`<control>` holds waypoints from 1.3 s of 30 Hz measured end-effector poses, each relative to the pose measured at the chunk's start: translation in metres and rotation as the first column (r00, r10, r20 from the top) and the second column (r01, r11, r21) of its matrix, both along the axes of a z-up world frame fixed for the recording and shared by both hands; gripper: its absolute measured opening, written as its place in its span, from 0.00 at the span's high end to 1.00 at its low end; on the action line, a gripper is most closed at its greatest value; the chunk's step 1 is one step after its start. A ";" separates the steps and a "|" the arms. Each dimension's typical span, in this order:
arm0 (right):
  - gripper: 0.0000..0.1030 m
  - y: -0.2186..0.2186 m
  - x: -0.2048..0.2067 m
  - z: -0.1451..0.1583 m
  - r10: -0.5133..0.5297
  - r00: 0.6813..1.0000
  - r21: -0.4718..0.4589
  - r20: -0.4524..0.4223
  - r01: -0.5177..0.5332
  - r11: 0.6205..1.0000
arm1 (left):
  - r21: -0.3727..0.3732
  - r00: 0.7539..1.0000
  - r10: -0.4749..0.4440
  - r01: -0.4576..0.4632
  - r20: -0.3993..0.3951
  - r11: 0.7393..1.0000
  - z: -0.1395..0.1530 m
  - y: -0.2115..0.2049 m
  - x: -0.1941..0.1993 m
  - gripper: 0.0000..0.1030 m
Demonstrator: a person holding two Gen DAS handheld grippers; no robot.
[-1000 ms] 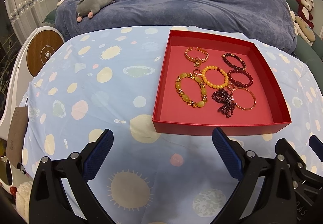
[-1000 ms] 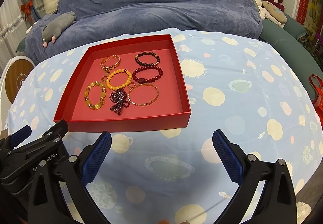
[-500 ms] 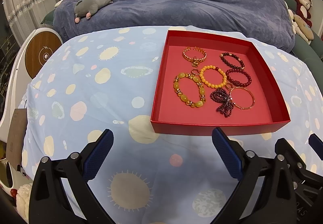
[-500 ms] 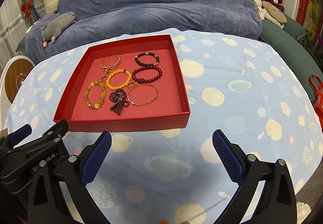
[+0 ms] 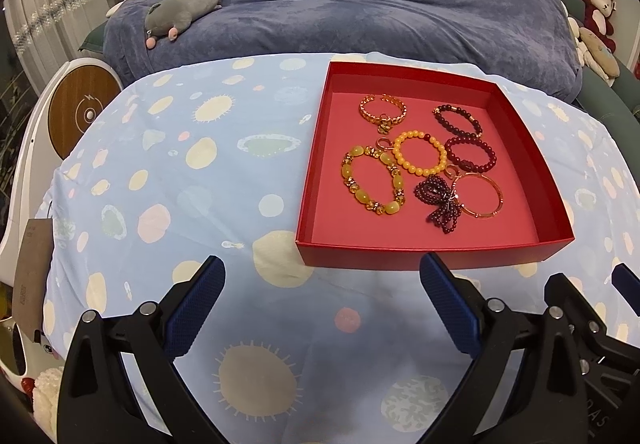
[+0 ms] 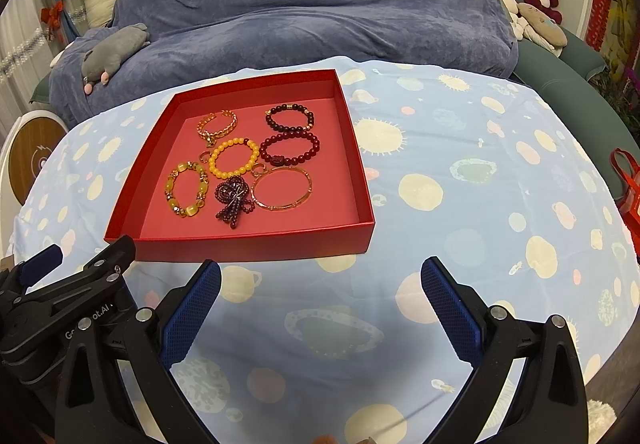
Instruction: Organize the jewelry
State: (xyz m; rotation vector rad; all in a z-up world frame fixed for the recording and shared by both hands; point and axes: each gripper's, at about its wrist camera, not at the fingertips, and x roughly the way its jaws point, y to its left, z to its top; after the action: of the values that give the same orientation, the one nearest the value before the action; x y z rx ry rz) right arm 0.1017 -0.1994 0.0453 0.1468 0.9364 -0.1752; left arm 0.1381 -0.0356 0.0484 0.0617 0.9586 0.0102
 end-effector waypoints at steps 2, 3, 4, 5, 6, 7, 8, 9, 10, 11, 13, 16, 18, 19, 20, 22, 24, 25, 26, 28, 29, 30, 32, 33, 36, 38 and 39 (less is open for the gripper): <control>0.06 0.000 0.000 0.000 0.001 1.000 -0.001 -0.001 -0.001 1.000 | 0.000 1.000 0.000 0.000 -0.001 1.000 0.000 0.000 0.000 0.09; 0.06 0.000 0.000 0.000 0.000 1.000 -0.001 0.000 0.000 1.000 | -0.002 1.000 0.001 -0.001 -0.003 1.000 0.000 0.001 0.000 0.09; 0.06 0.000 0.000 0.000 0.000 1.000 0.000 0.000 0.000 1.000 | -0.004 1.000 0.002 -0.002 -0.005 1.000 0.000 0.001 0.001 0.09; 0.06 0.000 0.000 0.000 0.000 1.000 0.000 -0.001 0.000 1.000 | -0.004 1.000 0.002 -0.002 -0.006 1.000 -0.001 0.001 0.001 0.09; 0.06 0.000 0.000 0.000 0.000 1.000 0.000 -0.001 0.000 1.000 | -0.005 1.000 0.003 -0.003 -0.007 1.000 -0.001 0.001 0.001 0.09; 0.06 0.000 0.000 0.000 0.000 1.000 0.000 0.001 0.000 1.000 | -0.006 1.000 0.004 -0.004 -0.007 1.000 -0.001 0.001 0.001 0.09; 0.06 0.000 0.000 0.000 0.000 1.000 -0.001 0.001 0.000 1.000 | -0.006 1.000 0.003 -0.003 -0.007 1.000 -0.001 0.001 0.001 0.09; 0.06 0.000 0.000 0.000 0.001 1.000 -0.001 0.000 -0.001 1.000 | -0.006 1.000 0.003 -0.003 -0.007 1.000 -0.001 0.001 0.000 0.09; 0.06 0.000 0.000 0.000 0.001 1.000 0.000 0.000 -0.001 1.000 | -0.006 1.000 0.002 -0.002 -0.007 1.000 -0.001 0.001 0.000 0.09; 0.06 0.000 0.000 0.000 0.000 1.000 0.000 0.000 0.000 1.000 | -0.006 1.000 0.003 -0.003 -0.007 1.000 -0.001 0.001 0.000 0.09; 0.06 0.000 0.000 -0.001 -0.001 1.000 0.001 -0.001 0.001 1.000 | -0.006 1.000 0.003 -0.003 -0.008 1.000 -0.001 0.001 0.001 0.09; 0.06 0.000 0.000 0.000 0.001 1.000 0.000 -0.001 -0.001 1.000 | -0.006 1.000 0.002 -0.002 -0.008 1.000 -0.001 0.002 0.001 0.09; 0.06 0.000 0.000 0.000 0.000 1.000 -0.001 0.000 0.000 1.000 | -0.008 1.000 0.004 -0.004 -0.010 1.000 -0.002 0.002 0.001 0.09; 0.06 0.000 0.000 -0.001 0.001 1.000 -0.002 0.000 -0.001 1.000 | -0.009 1.000 0.005 -0.005 -0.010 1.000 -0.002 0.002 0.001 0.09; 0.06 0.000 0.000 -0.001 0.001 1.000 -0.003 -0.001 -0.001 1.000 | -0.008 1.000 0.005 -0.005 -0.011 1.000 -0.002 0.002 0.001 0.09; 0.06 0.000 0.000 -0.001 0.001 1.000 -0.001 0.000 -0.001 1.000 | -0.010 1.000 0.004 -0.004 -0.010 1.000 -0.002 0.002 0.001 0.09; 0.06 0.000 0.000 -0.001 0.000 1.000 0.000 0.000 0.000 1.000 | -0.007 1.000 0.004 -0.004 -0.010 1.000 -0.002 0.002 0.001 0.09; 0.06 0.000 0.000 -0.001 -0.001 1.000 0.000 -0.001 0.001 1.000 | -0.007 1.000 0.004 -0.004 -0.011 1.000 -0.002 0.002 0.001 0.09; 0.06 0.000 0.000 -0.001 -0.001 1.000 0.001 0.000 0.001 1.000 | -0.007 1.000 0.004 -0.004 -0.011 1.000 -0.002 0.002 0.001 0.09; 0.06 0.000 0.000 -0.001 0.000 1.000 -0.001 0.000 0.000 1.000 | -0.007 1.000 0.003 -0.003 -0.010 1.000 -0.002 0.002 0.001 0.09; 0.06 0.000 0.000 -0.001 0.001 1.000 -0.002 0.000 -0.001 1.000 | -0.006 1.000 0.003 -0.003 -0.010 1.000 -0.003 0.002 0.001 0.09; 0.06 0.000 0.000 0.000 0.001 1.000 0.000 0.000 -0.001 1.000 | -0.008 1.000 0.003 -0.003 -0.009 1.000 -0.002 0.002 0.001 0.09; 0.06 0.000 0.000 0.000 0.000 1.000 -0.002 -0.001 0.000 1.000 | -0.007 1.000 0.003 -0.003 -0.010 1.000 -0.002 0.002 0.001 0.09; 0.06 0.000 0.000 0.000 0.000 1.000 -0.002 -0.001 0.000 1.000 | -0.007 1.000 0.003 -0.003 -0.010 1.000 -0.002 0.002 0.001 0.09; 0.06 0.000 0.000 0.000 0.001 1.000 -0.001 0.000 -0.001 1.000 | -0.007 1.000 0.003 -0.003 -0.010 1.000 -0.002 0.002 0.001 0.10; 0.06 0.000 0.000 0.000 0.001 1.000 -0.002 -0.001 -0.001 1.000 | -0.005 1.000 0.002 -0.002 -0.010 1.000 -0.002 0.002 0.001 0.10; 0.06 0.000 0.000 0.000 0.001 1.000 -0.002 0.000 -0.001 1.000 | -0.006 1.000 0.003 -0.003 -0.010 1.000 -0.002 0.002 0.001 0.10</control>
State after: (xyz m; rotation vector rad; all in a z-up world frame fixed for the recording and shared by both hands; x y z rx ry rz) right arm 0.1022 -0.1989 0.0454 0.1448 0.9367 -0.1756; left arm 0.1392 -0.0337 0.0462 0.0552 0.9690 0.0098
